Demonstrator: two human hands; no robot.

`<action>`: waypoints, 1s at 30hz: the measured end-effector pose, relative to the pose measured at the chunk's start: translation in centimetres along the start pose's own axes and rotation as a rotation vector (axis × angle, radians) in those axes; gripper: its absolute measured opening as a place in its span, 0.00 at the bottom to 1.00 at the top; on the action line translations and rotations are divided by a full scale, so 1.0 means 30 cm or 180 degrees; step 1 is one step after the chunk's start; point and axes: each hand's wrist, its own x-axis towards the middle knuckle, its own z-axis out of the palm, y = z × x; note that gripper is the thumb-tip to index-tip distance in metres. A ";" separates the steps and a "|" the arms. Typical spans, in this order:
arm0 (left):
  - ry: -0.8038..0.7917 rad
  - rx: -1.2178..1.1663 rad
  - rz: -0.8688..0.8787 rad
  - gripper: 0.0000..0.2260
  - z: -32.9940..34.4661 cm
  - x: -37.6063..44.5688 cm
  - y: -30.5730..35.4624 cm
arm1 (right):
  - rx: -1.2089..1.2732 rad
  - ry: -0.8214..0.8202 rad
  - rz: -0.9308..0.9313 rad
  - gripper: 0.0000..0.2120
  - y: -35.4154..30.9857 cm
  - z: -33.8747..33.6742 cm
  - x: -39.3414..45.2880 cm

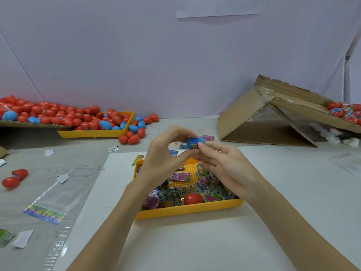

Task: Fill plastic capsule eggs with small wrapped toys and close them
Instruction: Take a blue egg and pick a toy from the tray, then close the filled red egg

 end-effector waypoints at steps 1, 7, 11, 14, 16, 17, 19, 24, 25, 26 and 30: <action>0.0059 0.0068 0.0033 0.15 0.002 0.001 -0.002 | -0.0230 0.0096 -0.0147 0.14 0.006 0.002 0.001; 0.0061 0.0377 0.0273 0.17 0.014 0.012 -0.009 | -0.1122 0.0272 -0.0739 0.11 0.011 0.010 -0.004; -0.0092 0.0694 -0.0140 0.30 0.013 0.003 -0.041 | -0.2381 0.1117 -0.1519 0.11 0.002 -0.031 0.011; 0.0002 0.0896 -0.0310 0.21 0.000 -0.005 -0.068 | -0.2762 0.1612 -0.2125 0.12 -0.067 -0.097 0.045; 0.0073 0.0991 -0.0416 0.16 -0.005 -0.007 -0.078 | -0.3100 0.2061 -0.2478 0.13 -0.158 -0.155 0.088; 0.0108 0.1032 -0.0458 0.13 -0.006 -0.006 -0.080 | -0.3302 0.2322 -0.2567 0.15 -0.214 -0.186 0.115; 0.0173 0.1095 -0.0530 0.08 -0.009 -0.004 -0.079 | -0.3853 0.2809 -0.2356 0.20 -0.322 -0.241 0.166; 0.0211 0.1533 -0.1084 0.10 -0.044 -0.008 -0.119 | -0.4748 0.2662 -0.1734 0.30 -0.338 -0.207 0.207; 0.0234 0.1612 -0.1321 0.12 -0.061 -0.012 -0.139 | -0.4651 0.2445 -0.1859 0.28 -0.301 -0.183 0.200; 0.0268 0.1701 -0.1539 0.14 -0.081 -0.017 -0.161 | -0.4519 0.2219 -0.1941 0.25 -0.261 -0.160 0.191; 0.0273 0.2142 -0.2214 0.21 -0.173 -0.051 -0.255 | -0.4016 0.1490 -0.1839 0.14 -0.101 -0.094 0.149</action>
